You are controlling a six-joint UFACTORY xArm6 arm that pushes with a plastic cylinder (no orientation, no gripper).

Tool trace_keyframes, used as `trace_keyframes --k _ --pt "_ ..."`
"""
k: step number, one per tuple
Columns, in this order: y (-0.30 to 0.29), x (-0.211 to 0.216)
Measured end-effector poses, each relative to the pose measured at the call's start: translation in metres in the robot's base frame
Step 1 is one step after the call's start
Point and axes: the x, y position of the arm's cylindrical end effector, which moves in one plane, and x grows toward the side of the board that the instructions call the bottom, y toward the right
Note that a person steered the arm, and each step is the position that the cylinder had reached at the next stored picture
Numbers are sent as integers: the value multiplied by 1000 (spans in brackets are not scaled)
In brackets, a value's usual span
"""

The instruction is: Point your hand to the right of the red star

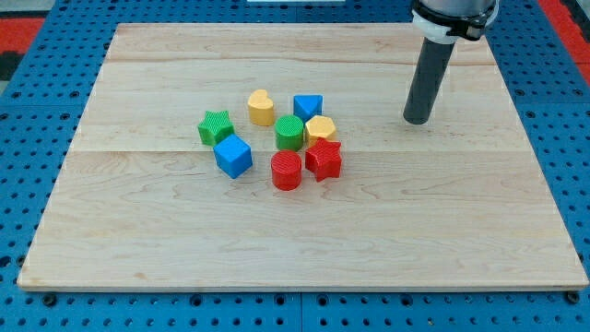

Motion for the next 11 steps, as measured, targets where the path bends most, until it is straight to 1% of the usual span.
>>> trace_keyframes --k 1,2,3,4,6,10,11 --pt "0 26" --pt "-12 72" --pt "-57 87" --pt "-66 78" --pt "-66 78" --pt "-51 88" --pt "-39 86"
